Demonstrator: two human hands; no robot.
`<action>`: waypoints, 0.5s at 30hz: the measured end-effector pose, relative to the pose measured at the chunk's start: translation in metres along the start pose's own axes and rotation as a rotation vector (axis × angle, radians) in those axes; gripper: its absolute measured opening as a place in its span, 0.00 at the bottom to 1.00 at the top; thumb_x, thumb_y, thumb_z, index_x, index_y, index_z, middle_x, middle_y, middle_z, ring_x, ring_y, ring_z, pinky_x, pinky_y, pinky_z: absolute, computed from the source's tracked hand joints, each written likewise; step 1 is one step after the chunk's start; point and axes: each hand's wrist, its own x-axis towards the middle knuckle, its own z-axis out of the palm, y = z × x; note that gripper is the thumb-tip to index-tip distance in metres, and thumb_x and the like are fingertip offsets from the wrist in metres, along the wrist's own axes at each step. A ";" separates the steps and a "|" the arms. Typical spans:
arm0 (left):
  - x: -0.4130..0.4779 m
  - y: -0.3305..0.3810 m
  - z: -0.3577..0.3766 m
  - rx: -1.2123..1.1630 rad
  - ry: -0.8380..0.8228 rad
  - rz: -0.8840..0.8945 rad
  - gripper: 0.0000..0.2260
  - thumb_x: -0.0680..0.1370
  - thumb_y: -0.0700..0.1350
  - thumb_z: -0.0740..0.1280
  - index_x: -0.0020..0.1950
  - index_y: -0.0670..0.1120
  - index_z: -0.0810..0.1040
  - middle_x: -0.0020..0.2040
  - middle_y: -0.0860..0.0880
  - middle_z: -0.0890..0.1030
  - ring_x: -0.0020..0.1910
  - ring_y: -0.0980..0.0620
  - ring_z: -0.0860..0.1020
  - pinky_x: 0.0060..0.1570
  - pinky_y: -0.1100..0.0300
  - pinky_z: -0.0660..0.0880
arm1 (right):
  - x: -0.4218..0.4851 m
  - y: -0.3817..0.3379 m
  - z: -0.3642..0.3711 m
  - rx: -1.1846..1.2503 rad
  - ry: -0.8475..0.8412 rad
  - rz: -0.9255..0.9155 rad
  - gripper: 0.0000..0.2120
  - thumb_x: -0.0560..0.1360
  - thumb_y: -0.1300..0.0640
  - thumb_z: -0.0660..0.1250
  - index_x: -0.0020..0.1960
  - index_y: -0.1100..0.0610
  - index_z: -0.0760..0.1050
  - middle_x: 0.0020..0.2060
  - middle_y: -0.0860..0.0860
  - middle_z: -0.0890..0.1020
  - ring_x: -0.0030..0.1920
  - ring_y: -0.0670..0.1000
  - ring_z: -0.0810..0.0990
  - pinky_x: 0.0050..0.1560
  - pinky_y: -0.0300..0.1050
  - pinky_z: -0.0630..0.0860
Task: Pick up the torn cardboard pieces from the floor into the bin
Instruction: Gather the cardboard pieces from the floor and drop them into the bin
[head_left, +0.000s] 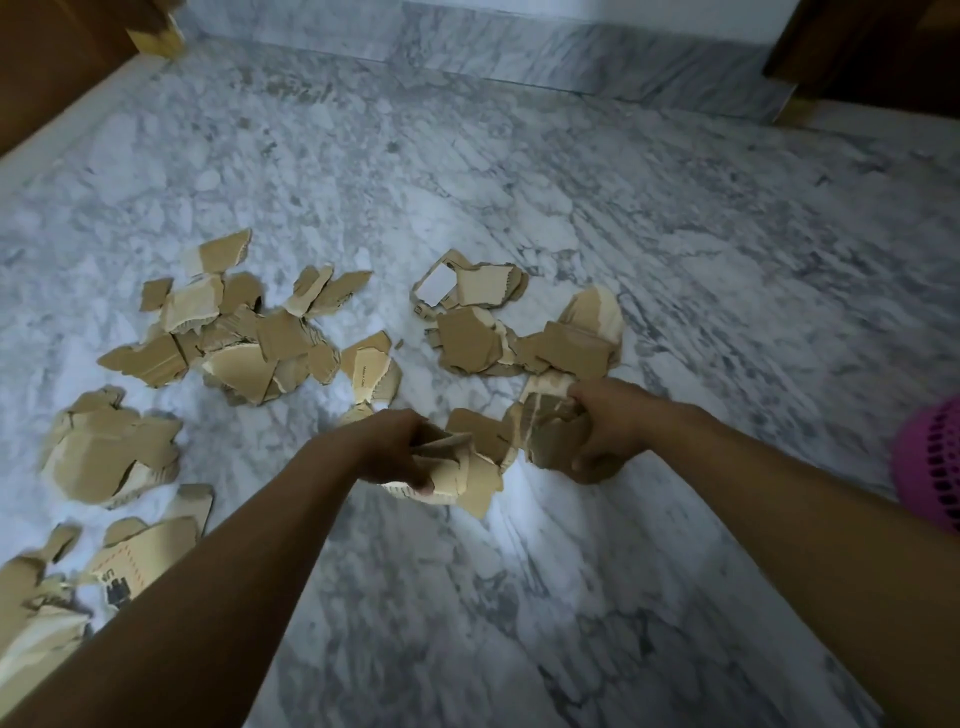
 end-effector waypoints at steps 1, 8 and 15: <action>0.004 0.007 0.000 0.032 0.001 0.010 0.26 0.71 0.45 0.75 0.68 0.53 0.77 0.60 0.51 0.80 0.54 0.52 0.76 0.55 0.59 0.71 | 0.002 -0.005 -0.001 -0.024 -0.014 -0.022 0.27 0.62 0.48 0.83 0.52 0.48 0.69 0.51 0.48 0.76 0.52 0.52 0.76 0.48 0.47 0.74; 0.040 0.042 0.031 0.367 0.111 0.007 0.33 0.71 0.53 0.75 0.73 0.53 0.66 0.80 0.49 0.50 0.77 0.41 0.52 0.70 0.41 0.63 | 0.003 -0.013 0.034 -0.083 0.021 -0.168 0.21 0.64 0.46 0.78 0.49 0.46 0.69 0.51 0.50 0.80 0.53 0.54 0.78 0.44 0.44 0.71; 0.042 0.025 0.046 0.185 0.203 0.082 0.20 0.71 0.49 0.76 0.54 0.52 0.67 0.61 0.49 0.77 0.59 0.46 0.74 0.54 0.53 0.73 | -0.012 0.001 0.043 -0.035 -0.033 -0.120 0.23 0.65 0.51 0.78 0.51 0.46 0.66 0.55 0.52 0.80 0.55 0.55 0.78 0.45 0.42 0.67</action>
